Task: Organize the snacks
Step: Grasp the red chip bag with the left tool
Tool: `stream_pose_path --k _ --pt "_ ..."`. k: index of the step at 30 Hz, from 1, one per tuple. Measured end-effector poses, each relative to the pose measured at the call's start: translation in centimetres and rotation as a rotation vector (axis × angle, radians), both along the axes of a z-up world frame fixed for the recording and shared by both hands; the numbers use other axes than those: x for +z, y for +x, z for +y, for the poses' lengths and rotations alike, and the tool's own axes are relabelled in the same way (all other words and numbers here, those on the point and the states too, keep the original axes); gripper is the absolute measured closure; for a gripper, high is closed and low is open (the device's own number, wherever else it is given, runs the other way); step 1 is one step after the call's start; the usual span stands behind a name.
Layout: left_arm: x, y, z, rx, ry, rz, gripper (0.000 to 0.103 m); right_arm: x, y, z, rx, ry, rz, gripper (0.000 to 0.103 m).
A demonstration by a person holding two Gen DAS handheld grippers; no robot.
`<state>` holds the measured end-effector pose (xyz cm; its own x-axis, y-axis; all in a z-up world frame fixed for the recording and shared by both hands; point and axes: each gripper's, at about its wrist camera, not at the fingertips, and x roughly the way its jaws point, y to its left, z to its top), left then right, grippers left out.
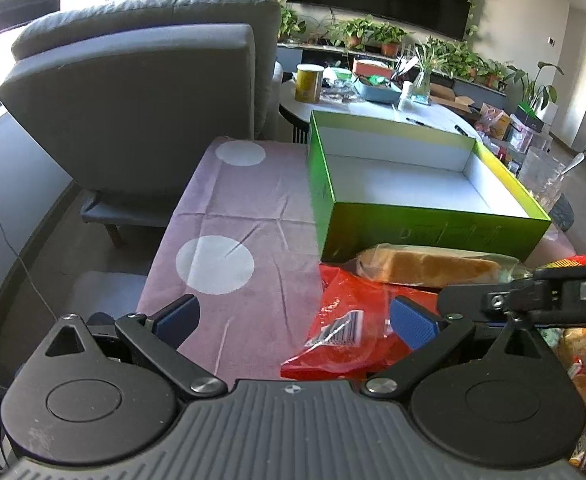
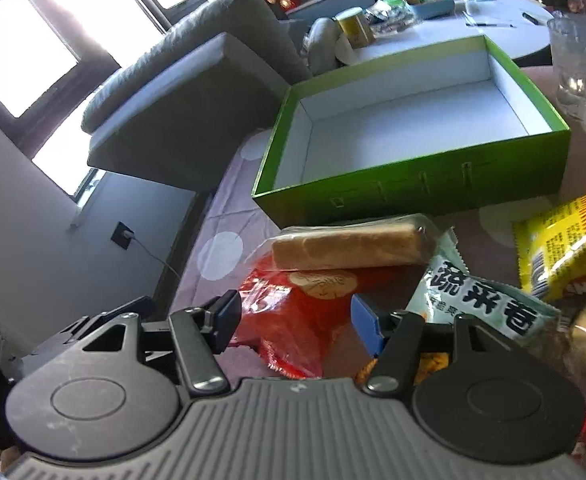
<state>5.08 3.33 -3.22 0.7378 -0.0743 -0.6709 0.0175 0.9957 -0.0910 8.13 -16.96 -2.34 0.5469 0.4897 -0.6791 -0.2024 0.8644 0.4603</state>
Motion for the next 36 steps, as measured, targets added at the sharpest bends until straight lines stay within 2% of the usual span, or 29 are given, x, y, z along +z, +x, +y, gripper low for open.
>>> stream_pose_path --k 8,10,14,21,26,31,34,36 --pt "-1.8 1.3 0.5 -0.010 -0.017 0.046 0.001 -2.6 2.7 0.6 -0.047 0.008 0.137 0.024" --pt "-2.2 1.7 0.6 -0.009 -0.020 0.065 0.001 -2.7 2.8 0.5 -0.046 -0.005 0.147 0.021" --pt "-2.9 1.8 1.1 -0.006 -0.089 0.088 0.000 -2.8 2.6 0.0 -0.033 -0.030 0.147 0.022" --pt "-3.2 0.8 1.0 -0.007 -0.099 0.082 0.000 -2.9 2.1 0.2 -0.025 -0.100 0.117 0.019" --pt "-2.4 0.8 1.1 -0.051 -0.101 0.083 0.003 -2.6 2.8 -0.4 -0.049 -0.066 0.166 0.016" --pt "-1.5 -0.1 0.5 -0.117 -0.104 0.038 0.004 -2.1 3.8 -1.9 -0.072 0.004 0.226 0.014" --pt "-2.2 0.6 -0.9 -0.162 -0.061 0.069 0.003 -2.1 3.8 -1.8 -0.043 -0.016 0.224 0.010" --pt "-2.7 1.3 -1.4 -0.173 -0.072 0.080 0.002 -2.1 3.9 -1.1 -0.029 -0.040 0.215 0.006"
